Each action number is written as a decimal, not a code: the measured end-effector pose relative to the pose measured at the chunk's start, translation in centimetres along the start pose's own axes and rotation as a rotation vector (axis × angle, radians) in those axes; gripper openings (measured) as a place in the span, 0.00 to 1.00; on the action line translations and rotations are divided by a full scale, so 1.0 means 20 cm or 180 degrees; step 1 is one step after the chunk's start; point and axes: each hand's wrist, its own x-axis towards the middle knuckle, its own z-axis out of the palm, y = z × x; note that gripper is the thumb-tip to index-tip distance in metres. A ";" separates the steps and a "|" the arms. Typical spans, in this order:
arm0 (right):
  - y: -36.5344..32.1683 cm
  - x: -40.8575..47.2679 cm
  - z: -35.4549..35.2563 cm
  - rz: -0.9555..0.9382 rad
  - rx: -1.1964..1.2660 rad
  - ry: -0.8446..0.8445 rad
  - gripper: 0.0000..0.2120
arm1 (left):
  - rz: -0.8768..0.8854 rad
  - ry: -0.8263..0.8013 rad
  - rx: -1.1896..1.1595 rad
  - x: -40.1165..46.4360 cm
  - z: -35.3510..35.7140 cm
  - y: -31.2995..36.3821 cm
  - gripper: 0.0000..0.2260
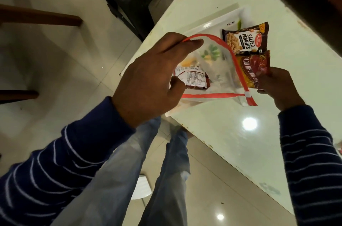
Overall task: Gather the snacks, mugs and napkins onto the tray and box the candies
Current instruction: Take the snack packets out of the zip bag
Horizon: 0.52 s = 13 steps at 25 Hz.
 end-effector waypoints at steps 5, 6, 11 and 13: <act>-0.07 -0.18 -0.05 -0.0837 -0.0337 0.1589 0.15 | 0.0013 0.0061 -0.0014 0.01 0.01 0.00 0.27; -0.12 -0.26 -0.07 -0.1047 -0.0048 0.1925 0.13 | 0.0011 0.0065 -0.0015 0.01 0.01 0.01 0.27; -0.51 -0.90 -0.03 -0.2087 0.1503 0.0771 0.13 | 0.0039 0.0040 -0.0140 0.02 0.03 0.02 0.30; -0.63 -1.02 0.06 -0.2157 0.1083 -0.0177 0.12 | 0.0104 0.0009 -0.0272 0.02 0.04 0.04 0.31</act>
